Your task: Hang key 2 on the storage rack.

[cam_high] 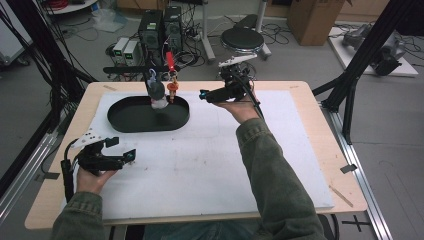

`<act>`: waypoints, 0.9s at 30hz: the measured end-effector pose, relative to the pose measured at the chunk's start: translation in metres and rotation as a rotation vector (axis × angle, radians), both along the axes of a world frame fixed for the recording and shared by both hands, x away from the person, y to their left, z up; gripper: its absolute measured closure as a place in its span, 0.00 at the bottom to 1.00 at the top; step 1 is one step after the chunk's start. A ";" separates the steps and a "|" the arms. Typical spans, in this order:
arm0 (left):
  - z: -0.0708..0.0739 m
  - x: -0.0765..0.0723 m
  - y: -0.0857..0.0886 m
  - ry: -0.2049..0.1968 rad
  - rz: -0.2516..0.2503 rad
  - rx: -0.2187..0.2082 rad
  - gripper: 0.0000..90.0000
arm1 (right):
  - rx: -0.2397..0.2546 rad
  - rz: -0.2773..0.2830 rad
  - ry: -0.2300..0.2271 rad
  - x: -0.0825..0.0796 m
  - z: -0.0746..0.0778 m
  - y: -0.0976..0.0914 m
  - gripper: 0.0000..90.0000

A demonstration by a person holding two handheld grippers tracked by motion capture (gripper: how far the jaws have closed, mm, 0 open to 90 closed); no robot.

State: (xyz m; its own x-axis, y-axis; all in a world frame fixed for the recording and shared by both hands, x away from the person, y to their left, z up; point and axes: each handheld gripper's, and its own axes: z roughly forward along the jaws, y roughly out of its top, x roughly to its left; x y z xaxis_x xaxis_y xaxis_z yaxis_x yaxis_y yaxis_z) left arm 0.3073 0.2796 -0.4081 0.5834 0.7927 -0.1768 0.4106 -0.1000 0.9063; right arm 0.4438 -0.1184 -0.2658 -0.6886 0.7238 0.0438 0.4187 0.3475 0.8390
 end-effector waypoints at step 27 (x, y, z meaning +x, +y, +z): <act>0.000 0.000 -0.001 0.007 -0.001 0.009 0.11 | -0.008 -0.032 0.032 -0.023 -0.040 -0.055 0.01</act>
